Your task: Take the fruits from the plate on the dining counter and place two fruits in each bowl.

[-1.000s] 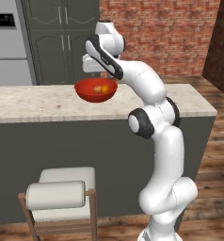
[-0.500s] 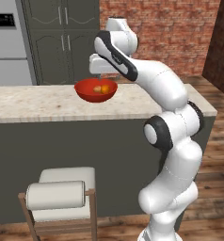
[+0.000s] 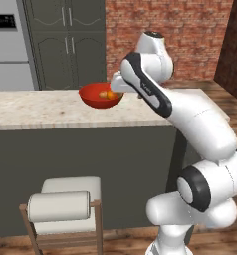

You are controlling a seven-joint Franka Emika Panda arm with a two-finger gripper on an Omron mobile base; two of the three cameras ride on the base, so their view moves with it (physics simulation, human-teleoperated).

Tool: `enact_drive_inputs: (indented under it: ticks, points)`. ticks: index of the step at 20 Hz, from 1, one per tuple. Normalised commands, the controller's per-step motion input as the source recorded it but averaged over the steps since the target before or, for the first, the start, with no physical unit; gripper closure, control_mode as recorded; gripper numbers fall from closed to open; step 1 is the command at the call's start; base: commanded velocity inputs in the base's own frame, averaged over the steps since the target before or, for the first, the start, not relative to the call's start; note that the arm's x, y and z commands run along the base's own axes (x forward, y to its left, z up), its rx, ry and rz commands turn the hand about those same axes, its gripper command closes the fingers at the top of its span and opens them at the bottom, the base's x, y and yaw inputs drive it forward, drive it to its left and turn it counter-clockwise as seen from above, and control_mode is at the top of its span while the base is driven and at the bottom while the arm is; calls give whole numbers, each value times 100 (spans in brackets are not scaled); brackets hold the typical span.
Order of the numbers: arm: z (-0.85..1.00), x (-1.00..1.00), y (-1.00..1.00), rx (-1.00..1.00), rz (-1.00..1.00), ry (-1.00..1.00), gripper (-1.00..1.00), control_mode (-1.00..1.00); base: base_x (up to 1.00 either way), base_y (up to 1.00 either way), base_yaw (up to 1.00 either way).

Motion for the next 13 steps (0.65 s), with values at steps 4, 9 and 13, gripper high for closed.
enact_drive_inputs:
  ticks: [4, 9, 13]
  points:
    - [0, -100, -28, 6, 0, -14, -100, -100, 0, 0, 0]
    - [0, -100, -26, 4, 0, -9, -100, -100, 0, 0, 0]
    - [0, -94, -21, 1, 1, -6, -100, -100, 0, 0, 0]
